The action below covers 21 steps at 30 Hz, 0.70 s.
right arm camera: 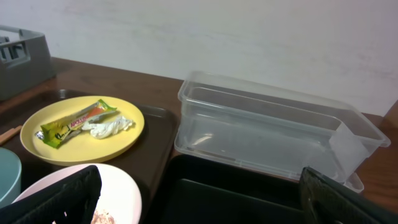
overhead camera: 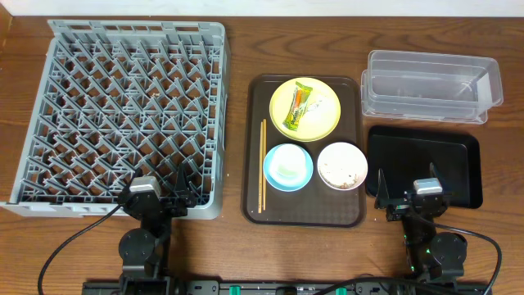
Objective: Sort waste into correct bins and load items into the dishwasher
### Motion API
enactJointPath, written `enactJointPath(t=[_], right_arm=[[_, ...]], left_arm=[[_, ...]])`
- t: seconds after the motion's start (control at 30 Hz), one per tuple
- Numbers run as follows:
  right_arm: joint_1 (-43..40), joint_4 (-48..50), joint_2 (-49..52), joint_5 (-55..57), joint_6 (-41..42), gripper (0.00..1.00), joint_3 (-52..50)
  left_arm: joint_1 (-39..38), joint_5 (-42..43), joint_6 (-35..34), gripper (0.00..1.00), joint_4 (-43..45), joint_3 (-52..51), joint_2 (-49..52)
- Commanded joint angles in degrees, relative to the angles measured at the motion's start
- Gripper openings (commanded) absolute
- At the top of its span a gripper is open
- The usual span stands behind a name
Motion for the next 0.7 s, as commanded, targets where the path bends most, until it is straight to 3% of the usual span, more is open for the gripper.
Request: enactJointPath(t=[0.0, 0.27, 0.67], right_arm=[[0.50, -0.09, -0.28, -0.22, -0.15, 0.99, -0.15], [0.50, -0.07, -0.28, 0.00, 0.04, 0.99, -0.15], [0.50, -0.04, -0.24, 2.21, 7.21, 0.99, -0.11]], left_arm=[[0.24, -0.50, 0.76, 0.92, -2.54, -0.92, -0.31], [0.24, -0.44, 0.74, 0.92, -2.54, -0.92, -0.31], [0.24, -0.48, -0.81, 0.92, -2.62, -0.17, 0.04]])
